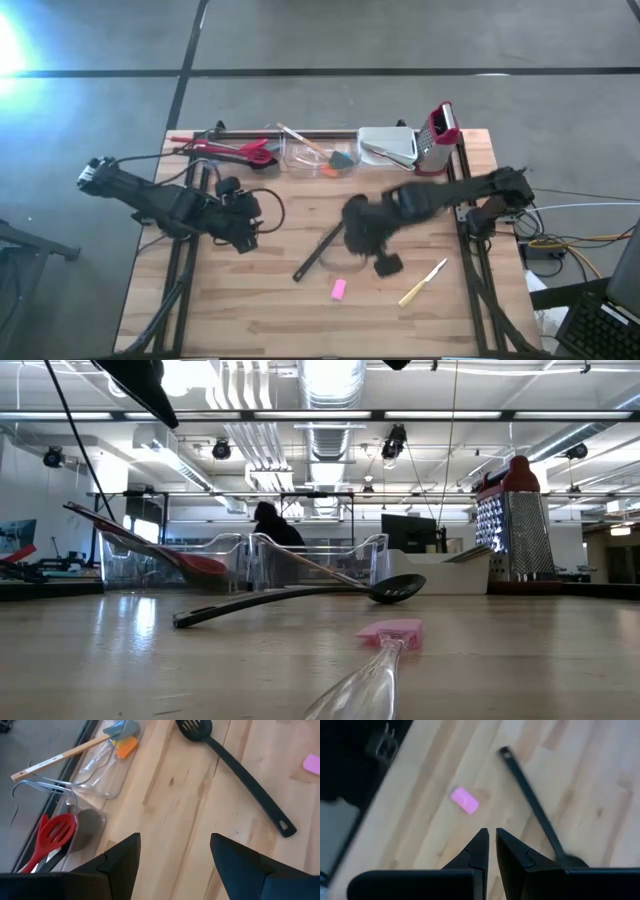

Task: Pick & Place Kitchen Items
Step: Put the pink spatula into the right transparent bin

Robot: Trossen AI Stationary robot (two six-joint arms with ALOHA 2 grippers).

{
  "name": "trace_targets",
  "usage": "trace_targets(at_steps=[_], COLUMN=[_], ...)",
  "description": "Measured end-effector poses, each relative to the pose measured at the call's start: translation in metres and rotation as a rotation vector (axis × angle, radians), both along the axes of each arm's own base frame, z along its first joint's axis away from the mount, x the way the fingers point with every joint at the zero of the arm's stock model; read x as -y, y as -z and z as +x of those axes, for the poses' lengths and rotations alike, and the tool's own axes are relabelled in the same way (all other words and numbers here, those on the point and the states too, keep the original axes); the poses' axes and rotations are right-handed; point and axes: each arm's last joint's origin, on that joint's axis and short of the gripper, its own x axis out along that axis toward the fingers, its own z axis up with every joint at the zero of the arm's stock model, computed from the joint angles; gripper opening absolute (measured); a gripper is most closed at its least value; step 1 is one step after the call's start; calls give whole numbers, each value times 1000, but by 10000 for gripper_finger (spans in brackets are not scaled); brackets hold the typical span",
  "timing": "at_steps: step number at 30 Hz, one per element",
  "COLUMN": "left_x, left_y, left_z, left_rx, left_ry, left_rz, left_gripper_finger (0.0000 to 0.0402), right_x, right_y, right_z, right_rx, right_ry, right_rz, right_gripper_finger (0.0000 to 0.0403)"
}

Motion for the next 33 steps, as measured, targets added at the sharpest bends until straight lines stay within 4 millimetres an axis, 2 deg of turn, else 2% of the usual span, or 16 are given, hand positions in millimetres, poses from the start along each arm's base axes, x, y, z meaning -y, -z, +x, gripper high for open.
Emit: trace_targets(at_steps=[3,7,11,15,18,22,28,33], left_x=[-2,-4,-5,-5,-5,-5,-5,-5], left_y=[-4,-8,-9,-9,-9,-8,-8,-8], left_z=[-5,-10,-11,-11,-11,-12,-12,-12], left_rx=[21,39,45,39,37,26,19,17], left_ry=[-1,-2,0,14,13,14,30,31], left_rz=[-6,-11,-12,-2,-1,3,16,16], left_gripper_finger=[245,245,245,245,245,245,245,245], right_x=[-21,-38,-46,-51,-53,-55,-61,-67], right_y=[25,57,76,83,89,98,120,142], right_z=[-3,-11,-9,-2,0,3,20,34], right_rx=[-11,-82,-53,13,34,54,91,40], right_ry=[-52,-56,36,95,107,142,155,149], right_rz=[-117,-214,-160,-55,2,39,65,37], right_gripper_finger=[28,28,29,35,58,110,185,216])
